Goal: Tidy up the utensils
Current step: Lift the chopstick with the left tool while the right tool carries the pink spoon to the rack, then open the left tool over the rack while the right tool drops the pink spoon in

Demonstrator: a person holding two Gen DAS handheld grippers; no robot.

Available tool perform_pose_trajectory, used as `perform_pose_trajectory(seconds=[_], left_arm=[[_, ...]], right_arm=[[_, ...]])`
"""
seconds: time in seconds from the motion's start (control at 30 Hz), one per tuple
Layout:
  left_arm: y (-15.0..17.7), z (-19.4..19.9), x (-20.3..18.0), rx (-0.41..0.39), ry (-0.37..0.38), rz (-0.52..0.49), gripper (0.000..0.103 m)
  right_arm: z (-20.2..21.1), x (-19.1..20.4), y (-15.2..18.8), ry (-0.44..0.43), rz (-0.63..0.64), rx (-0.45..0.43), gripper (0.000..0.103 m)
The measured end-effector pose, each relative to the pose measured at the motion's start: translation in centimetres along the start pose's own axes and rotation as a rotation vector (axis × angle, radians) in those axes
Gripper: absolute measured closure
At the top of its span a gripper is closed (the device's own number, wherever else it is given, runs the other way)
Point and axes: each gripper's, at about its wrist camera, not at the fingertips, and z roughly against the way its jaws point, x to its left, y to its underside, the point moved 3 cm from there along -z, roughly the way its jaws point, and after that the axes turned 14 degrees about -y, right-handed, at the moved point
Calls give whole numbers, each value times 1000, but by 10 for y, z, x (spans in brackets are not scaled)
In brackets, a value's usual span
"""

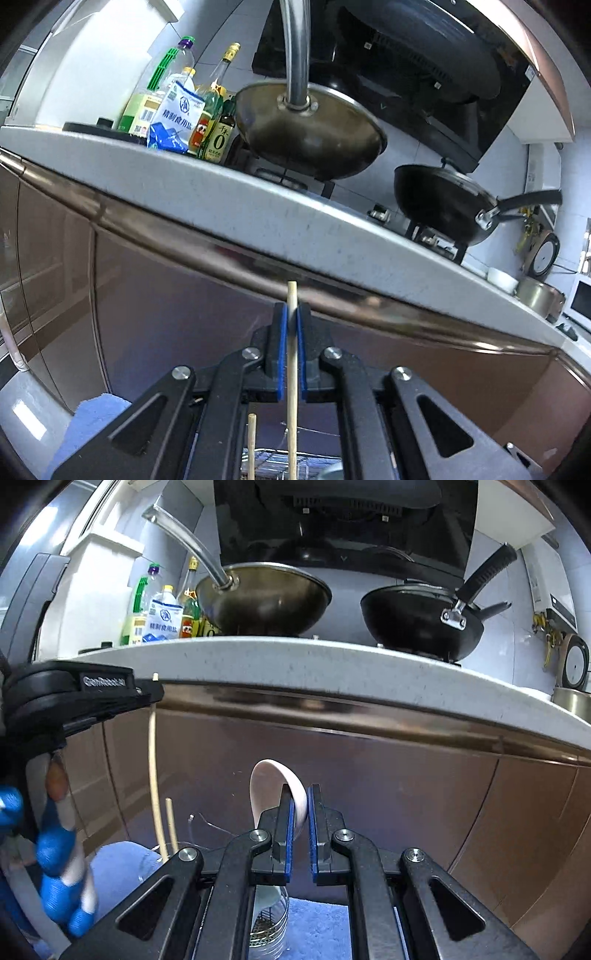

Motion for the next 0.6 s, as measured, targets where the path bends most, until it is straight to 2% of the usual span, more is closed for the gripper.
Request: perform_pose_trajectory(seconds=[0.23,0.37,0.4,0.47,0.5,0.6], left_arm=[[36,-16,4,-30,-36,-41,98],[45,-10,10,-16,-24,-65,97],[46,-7,11,-15,-22,-71,95],[46,0,13,-15,-20,-81,88],[45,5,15,-15,-19,-89,81],[39,20,22,-18,-26,-103,78]], right_arm=[[-18,0,30,-6,2,28,95],[-20,3,46,-22,-8,54,89],[-19,3,48,-25,-12,57,86],[-13,3,49,-33,-22,56,73],[-10,4,48,-35,-24,52,70],[1,5,41,-36,-26,39,69]])
